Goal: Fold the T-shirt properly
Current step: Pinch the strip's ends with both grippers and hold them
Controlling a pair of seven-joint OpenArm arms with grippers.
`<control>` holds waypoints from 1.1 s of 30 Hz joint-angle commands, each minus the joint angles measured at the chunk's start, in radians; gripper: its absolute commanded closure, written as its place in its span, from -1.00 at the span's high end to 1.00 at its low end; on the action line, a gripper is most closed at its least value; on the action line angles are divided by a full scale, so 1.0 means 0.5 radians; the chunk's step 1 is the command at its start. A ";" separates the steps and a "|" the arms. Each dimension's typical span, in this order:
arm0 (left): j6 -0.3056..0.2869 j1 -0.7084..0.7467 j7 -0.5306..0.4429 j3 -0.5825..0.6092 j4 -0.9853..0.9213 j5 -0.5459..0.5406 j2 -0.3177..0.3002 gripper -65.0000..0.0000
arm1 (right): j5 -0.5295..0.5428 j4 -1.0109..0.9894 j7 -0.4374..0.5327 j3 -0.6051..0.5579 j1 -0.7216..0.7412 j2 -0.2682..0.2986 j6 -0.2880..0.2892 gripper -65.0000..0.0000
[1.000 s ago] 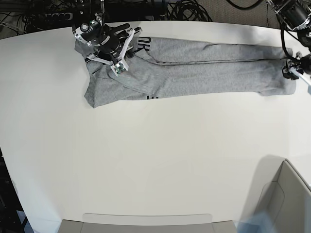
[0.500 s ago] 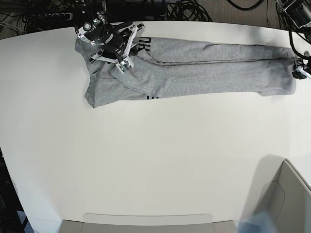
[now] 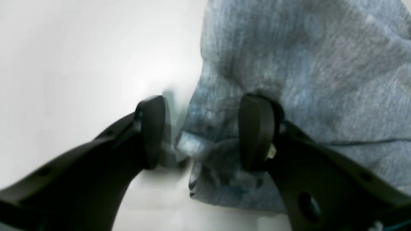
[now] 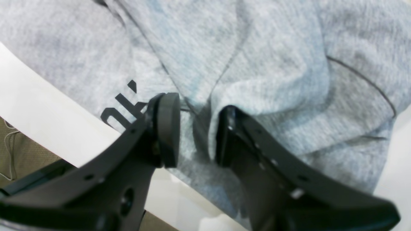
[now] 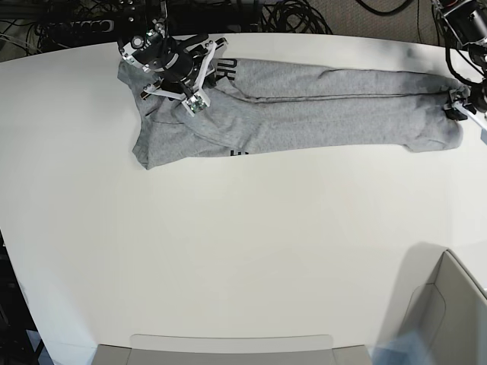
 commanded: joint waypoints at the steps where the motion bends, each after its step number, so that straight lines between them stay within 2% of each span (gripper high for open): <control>1: -0.003 -0.003 0.002 0.011 -0.003 0.017 -0.013 0.13 | 0.023 0.030 0.035 -0.003 0.010 -0.008 0.007 -0.43; 7: -0.003 -0.003 -0.087 0.020 -0.034 0.024 -0.006 0.13 | 0.023 0.030 0.035 -0.003 0.013 -0.008 0.007 -0.43; 13: -0.003 -0.070 -0.237 0.272 -0.307 0.024 -0.022 0.13 | 0.023 0.030 0.035 -0.003 0.013 -0.008 0.007 -0.43; 16: -0.003 -0.055 -0.259 0.478 -0.276 0.014 -0.016 0.13 | 0.023 0.030 0.035 -0.003 0.013 -0.008 0.007 -0.43; 18: -0.003 0.019 -0.262 0.530 -0.196 -0.013 -0.016 0.09 | 0.023 0.030 0.035 -0.003 0.013 -0.008 0.007 -0.43; 22: -0.003 0.283 -0.298 0.548 0.110 -0.213 -0.025 -0.10 | 0.023 0.030 0.035 0.000 0.013 0.001 0.007 -0.43; 25: -0.003 0.375 -0.302 0.548 0.202 -0.240 -0.052 -0.32 | 0.023 0.030 0.035 0.000 0.013 0.004 0.007 -0.43; 28: -0.003 0.356 -0.292 0.548 0.156 -0.228 -0.065 -0.87 | 0.023 0.030 0.035 0.000 0.019 -0.005 0.007 -0.43; 29: -0.003 0.322 -0.292 0.548 0.120 -0.225 -0.065 -1.00 | 0.023 0.030 0.035 -0.003 0.028 -0.008 0.007 -0.43; 33: -0.003 0.114 -0.243 0.561 -0.114 -0.084 -0.068 -1.00 | 0.023 0.036 0.035 -0.003 0.037 -0.008 0.007 -0.43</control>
